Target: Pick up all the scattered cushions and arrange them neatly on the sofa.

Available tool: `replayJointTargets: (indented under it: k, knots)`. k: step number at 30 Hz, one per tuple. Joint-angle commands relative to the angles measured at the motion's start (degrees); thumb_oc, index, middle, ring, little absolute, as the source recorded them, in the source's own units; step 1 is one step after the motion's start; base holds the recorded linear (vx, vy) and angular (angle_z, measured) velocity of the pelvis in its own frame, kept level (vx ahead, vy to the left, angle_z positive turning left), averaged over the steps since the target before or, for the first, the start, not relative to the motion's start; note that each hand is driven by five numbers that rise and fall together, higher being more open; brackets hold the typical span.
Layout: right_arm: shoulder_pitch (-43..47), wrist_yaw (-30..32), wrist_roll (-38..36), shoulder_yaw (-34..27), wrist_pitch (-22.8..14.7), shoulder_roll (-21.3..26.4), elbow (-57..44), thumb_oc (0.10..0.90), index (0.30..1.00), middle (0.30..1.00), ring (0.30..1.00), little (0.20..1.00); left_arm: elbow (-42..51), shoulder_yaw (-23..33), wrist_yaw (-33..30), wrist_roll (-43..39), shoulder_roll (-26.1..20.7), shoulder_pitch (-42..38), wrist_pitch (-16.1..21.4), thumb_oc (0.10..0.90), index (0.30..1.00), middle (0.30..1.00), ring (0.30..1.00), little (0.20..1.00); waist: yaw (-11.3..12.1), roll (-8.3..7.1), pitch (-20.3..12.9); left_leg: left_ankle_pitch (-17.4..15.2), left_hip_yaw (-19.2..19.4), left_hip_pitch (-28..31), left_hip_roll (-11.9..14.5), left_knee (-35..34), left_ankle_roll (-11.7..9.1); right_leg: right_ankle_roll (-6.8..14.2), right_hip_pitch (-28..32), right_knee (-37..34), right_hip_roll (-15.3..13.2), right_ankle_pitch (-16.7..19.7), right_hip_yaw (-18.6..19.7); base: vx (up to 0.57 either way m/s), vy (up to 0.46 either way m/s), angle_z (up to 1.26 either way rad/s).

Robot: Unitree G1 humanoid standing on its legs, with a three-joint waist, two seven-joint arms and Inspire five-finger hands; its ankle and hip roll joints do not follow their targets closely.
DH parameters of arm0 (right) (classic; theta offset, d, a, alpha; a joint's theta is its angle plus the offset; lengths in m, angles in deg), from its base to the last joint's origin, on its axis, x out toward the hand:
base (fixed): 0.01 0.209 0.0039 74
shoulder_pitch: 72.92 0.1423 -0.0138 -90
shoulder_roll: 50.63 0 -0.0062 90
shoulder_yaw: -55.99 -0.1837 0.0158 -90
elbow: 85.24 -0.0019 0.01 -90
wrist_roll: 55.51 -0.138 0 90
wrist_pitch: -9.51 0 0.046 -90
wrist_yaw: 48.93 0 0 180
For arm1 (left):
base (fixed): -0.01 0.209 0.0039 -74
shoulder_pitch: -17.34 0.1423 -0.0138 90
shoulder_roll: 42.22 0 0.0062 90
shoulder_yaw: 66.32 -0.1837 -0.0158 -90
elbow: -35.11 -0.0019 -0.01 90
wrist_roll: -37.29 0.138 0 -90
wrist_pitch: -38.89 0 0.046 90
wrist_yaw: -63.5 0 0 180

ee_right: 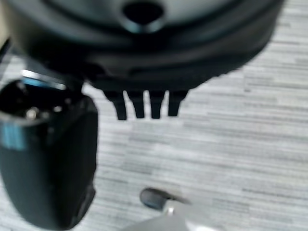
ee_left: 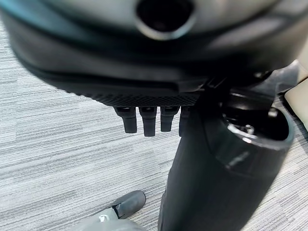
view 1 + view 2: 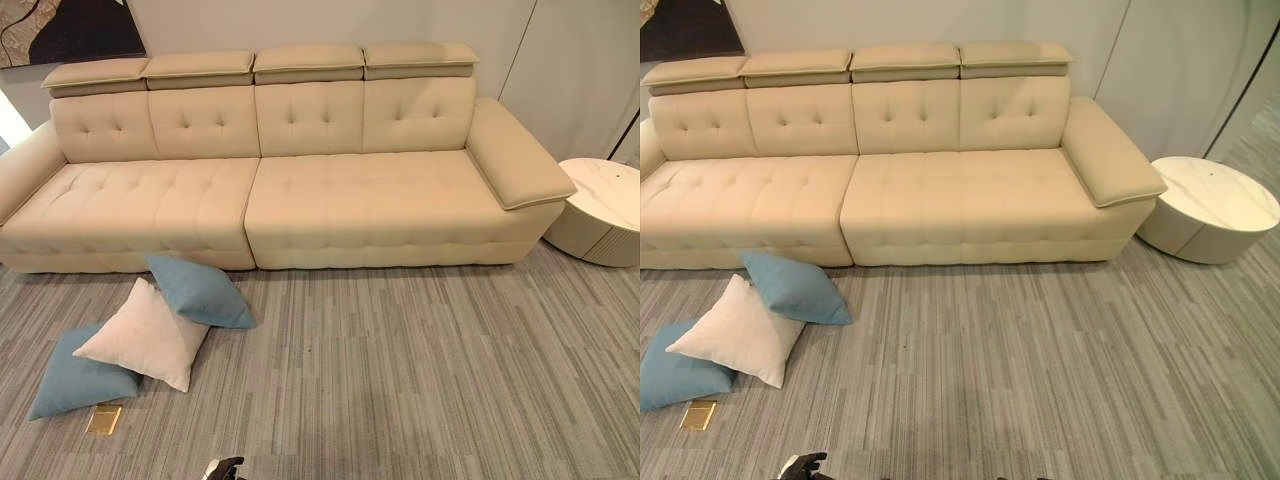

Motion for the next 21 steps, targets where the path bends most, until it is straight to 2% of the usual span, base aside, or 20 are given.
replayJointTargets:
  k: [1, 7, 10, 11, 14, 17, 21]
  knots:
    - [3.0, 1.4, 0.2, 1.5, -0.9, 0.6, 1.6, 0.8, 0.9, 0.9, 0.9, 0.9, -3.2, -0.1, -0.7, 0.3, -0.5, -2.3, 0.3, 0.8, 0.9, 0.9, 0.9, 0.9, 1.3, -3.9, 0.0, -7.0, -1.9, 1.4, -1.9, 0.1, 0.1, 3.5, 0.1, 0.7, -1.8, -5.2, 1.2, 0.0, -0.051, 0.15]
    - [3.9, 1.4, 0.1, 1.7, -1.3, 1.2, 0.8, 0.8, 0.9, 0.9, 0.9, 0.9, -3.5, 0.9, -1.2, -0.9, -1.4, -2.9, 0.2, 0.8, 0.9, 0.9, 0.9, 0.9, 1.6, -3.98, 1.1, -6.0, -3.2, -0.3, -0.9, 1.1, -0.4, 2.1, -1.9, 3.7, -1.0, -6.5, 0.5, -0.03, -0.065, 0.15]
    - [4.4, 1.5, 0.0, 1.7, -1.4, 1.4, 0.8, 0.8, 0.9, 0.9, 0.9, 0.9, -3.5, 0.9, -1.3, -1.2, -1.6, -3.4, 0.1, 0.8, 0.9, 0.9, 0.9, 0.9, 1.8, -4.35, 1.9, -6.5, -4.0, -3.0, -1.0, 4.9, -0.7, 1.3, -3.1, 4.9, -0.9, -7.1, 0.1, -0.07, -0.072, 0.24]
    - [4.9, 1.6, 0.1, 2.0, -1.5, 1.8, 0.7, 0.8, 0.9, 0.9, 0.9, 0.9, -3.2, 0.7, -1.2, -1.9, -1.6, -4.2, 0.2, 0.8, 0.9, 0.9, 0.9, 0.9, 2.1, -4.76, 3.1, -7.1, -4.7, -6.2, -1.5, 9.4, -0.9, 0.6, -4.0, 5.6, -1.0, -7.3, -0.5, -0.1, -0.074, 0.31]
    - [5.4, 2.0, 0.2, 2.2, -1.6, 2.4, 0.7, 0.8, 0.9, 0.9, 0.9, 0.9, -2.9, 0.2, -1.0, -2.6, -1.4, -5.0, 0.4, 0.8, 0.9, 0.9, 0.9, 0.9, 2.5, -5.05, 4.5, -7.5, -4.9, -9.4, -2.1, 13.6, -1.1, 0.0, -4.4, 6.3, -1.5, -7.6, -1.9, -0.06, -0.039, 0.62]
    - [5.2, 2.1, 0.2, 2.0, -1.6, 2.6, 0.7, 0.8, 0.9, 0.9, 0.9, 0.9, -3.0, -0.1, -1.0, -2.5, -1.2, -4.9, 0.5, 0.8, 0.9, 0.9, 0.9, 0.9, 2.5, -5.29, 4.5, -7.6, -3.3, -10.8, -2.1, 14.5, -1.0, 0.0, -4.3, 6.3, -2.0, -7.8, -3.8, 0.03, 0.01, 0.43]
    - [4.9, 2.0, 0.0, 1.7, -1.5, 2.5, 0.5, 0.8, 0.9, 0.9, 0.9, 0.9, -3.0, -0.2, -1.0, -2.0, -1.1, -4.9, 0.5, 0.8, 0.9, 0.9, 0.9, 0.9, 2.3, -5.79, 4.3, -6.6, 1.0, -12.3, -2.3, 13.0, -0.1, 0.5, -4.2, 5.1, -2.6, -7.4, -6.2, 0.04, 0.061, 0.6]
